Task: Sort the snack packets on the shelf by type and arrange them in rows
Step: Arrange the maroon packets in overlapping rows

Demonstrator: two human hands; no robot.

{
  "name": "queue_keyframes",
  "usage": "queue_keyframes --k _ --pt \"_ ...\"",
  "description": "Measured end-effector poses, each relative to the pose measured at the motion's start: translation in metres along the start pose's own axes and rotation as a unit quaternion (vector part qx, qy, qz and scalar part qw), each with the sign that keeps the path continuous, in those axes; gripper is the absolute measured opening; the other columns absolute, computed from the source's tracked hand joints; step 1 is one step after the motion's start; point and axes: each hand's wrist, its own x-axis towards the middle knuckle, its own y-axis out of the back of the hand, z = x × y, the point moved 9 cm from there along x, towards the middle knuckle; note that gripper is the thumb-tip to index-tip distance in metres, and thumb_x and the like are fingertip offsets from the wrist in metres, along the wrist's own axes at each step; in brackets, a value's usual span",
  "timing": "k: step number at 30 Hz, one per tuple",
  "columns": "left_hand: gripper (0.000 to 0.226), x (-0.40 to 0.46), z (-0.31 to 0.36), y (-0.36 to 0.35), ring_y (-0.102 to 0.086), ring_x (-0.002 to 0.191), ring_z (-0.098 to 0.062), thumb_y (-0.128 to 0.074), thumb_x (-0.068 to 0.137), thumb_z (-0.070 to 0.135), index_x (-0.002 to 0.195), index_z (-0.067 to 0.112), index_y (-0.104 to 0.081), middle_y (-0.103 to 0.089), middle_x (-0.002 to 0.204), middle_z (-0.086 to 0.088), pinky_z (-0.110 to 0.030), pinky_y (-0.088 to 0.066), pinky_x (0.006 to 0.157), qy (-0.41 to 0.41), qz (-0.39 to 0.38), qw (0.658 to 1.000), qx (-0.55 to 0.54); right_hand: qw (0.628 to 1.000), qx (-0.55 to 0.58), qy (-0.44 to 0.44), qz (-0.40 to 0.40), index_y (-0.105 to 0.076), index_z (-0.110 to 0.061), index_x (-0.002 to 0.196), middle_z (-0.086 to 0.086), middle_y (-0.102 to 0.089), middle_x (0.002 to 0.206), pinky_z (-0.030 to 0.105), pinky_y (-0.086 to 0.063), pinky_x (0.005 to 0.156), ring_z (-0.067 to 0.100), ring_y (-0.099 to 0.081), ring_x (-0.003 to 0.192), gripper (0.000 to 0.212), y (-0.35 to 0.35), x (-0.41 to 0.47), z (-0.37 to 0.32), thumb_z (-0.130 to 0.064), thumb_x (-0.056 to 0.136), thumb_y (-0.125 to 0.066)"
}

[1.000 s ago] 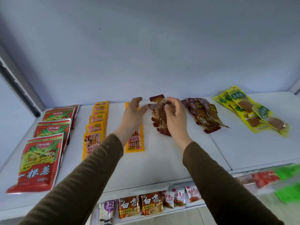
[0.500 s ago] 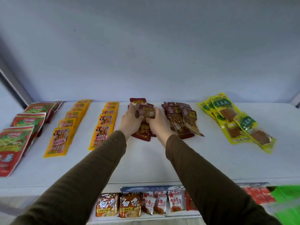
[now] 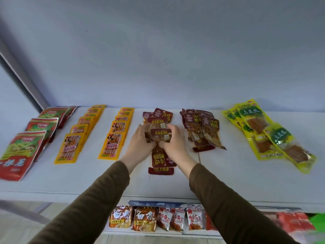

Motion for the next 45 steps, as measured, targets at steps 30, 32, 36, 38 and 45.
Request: queue_keyframes --k 30,32,36,38,45 --pt "0.025 0.087 -0.016 -0.011 -0.071 0.096 -0.026 -0.056 0.1 0.001 0.122 0.011 -0.054 -0.069 0.116 -0.014 -0.043 -0.062 0.078 0.144 -0.038 0.926 -0.346 0.995 0.029 -0.049 0.082 -0.033 -0.018 0.149 0.004 -0.057 0.141 0.031 -0.052 0.089 0.022 -0.063 0.117 0.061 0.012 0.07 -0.008 -0.052 0.101 -0.051" --pt "0.029 0.092 -0.017 -0.013 -0.071 0.096 -0.027 -0.053 0.1 -0.003 0.125 0.011 -0.053 -0.068 0.117 -0.014 -0.044 -0.063 0.078 0.151 -0.04 0.912 -0.379 0.992 0.062 -0.065 0.092 -0.024 -0.013 0.153 0.012 -0.044 0.157 0.038 -0.045 0.102 0.031 -0.051 0.137 0.064 0.012 0.082 -0.004 -0.036 0.103 -0.056" --pt "0.032 0.101 -0.021 -0.012 -0.071 0.098 -0.027 -0.05 0.101 -0.004 0.128 0.012 -0.053 -0.069 0.118 -0.014 -0.051 -0.061 0.085 0.166 -0.034 0.89 -0.423 0.99 0.088 -0.067 0.091 -0.029 -0.022 0.151 0.007 -0.052 0.149 0.036 -0.05 0.101 0.028 -0.058 0.128 0.06 0.007 0.098 -0.003 -0.031 0.101 -0.061" --pt "0.028 0.105 -0.022 -0.011 -0.071 0.102 -0.03 -0.051 0.101 -0.001 0.127 0.008 -0.056 -0.069 0.119 -0.017 -0.046 -0.062 0.079 0.171 -0.047 0.875 -0.45 0.986 0.12 -0.066 0.091 -0.038 -0.029 0.145 0.0 -0.062 0.132 0.034 -0.059 0.086 0.02 -0.065 0.113 0.051 0.003 0.104 -0.001 -0.027 0.1 -0.062" --pt "0.026 0.114 -0.031 -0.004 -0.068 0.113 -0.031 -0.045 0.103 -0.003 0.122 0.004 -0.06 -0.068 0.124 -0.021 -0.044 -0.058 0.093 0.183 -0.103 0.886 -0.412 0.974 0.212 -0.066 0.053 -0.037 -0.031 0.154 -0.012 -0.051 0.141 0.017 -0.058 0.066 0.005 -0.062 0.108 0.058 -0.008 0.109 0.005 -0.012 0.103 -0.056"
